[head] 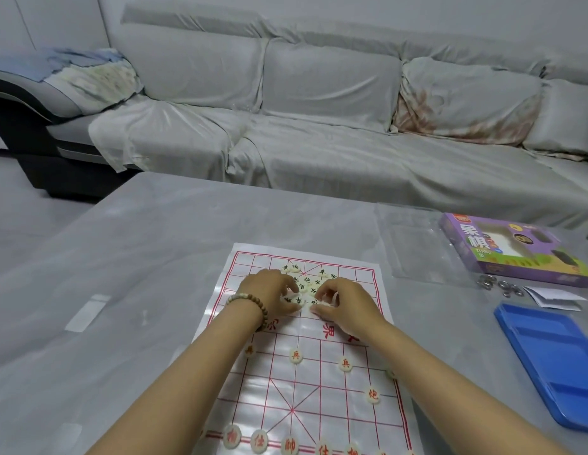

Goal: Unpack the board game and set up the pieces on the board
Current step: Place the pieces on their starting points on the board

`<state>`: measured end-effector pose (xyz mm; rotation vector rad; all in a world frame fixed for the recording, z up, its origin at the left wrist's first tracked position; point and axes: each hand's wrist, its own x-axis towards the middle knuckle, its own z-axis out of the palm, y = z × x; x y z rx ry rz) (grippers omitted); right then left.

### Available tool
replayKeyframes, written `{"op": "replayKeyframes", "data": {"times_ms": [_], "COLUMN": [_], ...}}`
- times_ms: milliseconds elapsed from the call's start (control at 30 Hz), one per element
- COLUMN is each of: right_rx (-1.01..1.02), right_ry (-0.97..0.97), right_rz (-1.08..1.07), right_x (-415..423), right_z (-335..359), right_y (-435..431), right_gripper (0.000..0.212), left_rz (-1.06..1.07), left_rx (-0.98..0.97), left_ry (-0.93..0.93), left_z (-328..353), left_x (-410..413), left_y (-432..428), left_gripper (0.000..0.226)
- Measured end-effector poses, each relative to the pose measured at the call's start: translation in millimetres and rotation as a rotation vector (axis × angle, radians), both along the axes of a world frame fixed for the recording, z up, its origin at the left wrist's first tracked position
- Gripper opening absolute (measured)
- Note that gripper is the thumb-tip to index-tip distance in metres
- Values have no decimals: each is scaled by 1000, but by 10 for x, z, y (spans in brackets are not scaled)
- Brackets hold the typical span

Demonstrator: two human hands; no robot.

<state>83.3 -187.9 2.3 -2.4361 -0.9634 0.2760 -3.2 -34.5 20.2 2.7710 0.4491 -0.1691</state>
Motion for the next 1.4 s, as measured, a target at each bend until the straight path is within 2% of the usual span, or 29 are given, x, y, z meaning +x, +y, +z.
{"op": "replayKeyframes", "data": {"times_ms": [100, 333, 467, 633, 833, 1000, 1100, 1400], "right_rx": [26, 180, 55, -80, 58, 94, 145, 167], "right_ry": [-21, 11, -36, -40, 66, -3, 58, 112], "right_rz": [18, 8, -114, -18, -108, -175, -197, -210], "right_x": [75, 329, 600, 597, 548, 533, 555, 552], "right_z": [-41, 188, 196, 44, -81, -165, -186, -193], "right_y": [0, -183, -500, -593, -565, -529, -530, -538], "right_gripper": [22, 13, 15, 21, 32, 23, 20, 27], "left_rz": [-31, -17, -25, -39, -29, -31, -34, -32], "left_rx": [51, 13, 12, 19, 9, 5, 3, -13], "left_ry": [3, -14, 2, 16, 11, -6, -14, -57], "left_z": [-13, -11, 3, 12, -5, -7, -1, 1], "left_x": [100, 184, 169, 132, 105, 80, 63, -3], "left_y": [-20, -7, -4, -10, -27, -41, -44, -2], "left_gripper": [33, 29, 29, 27, 28, 28, 29, 30]}}
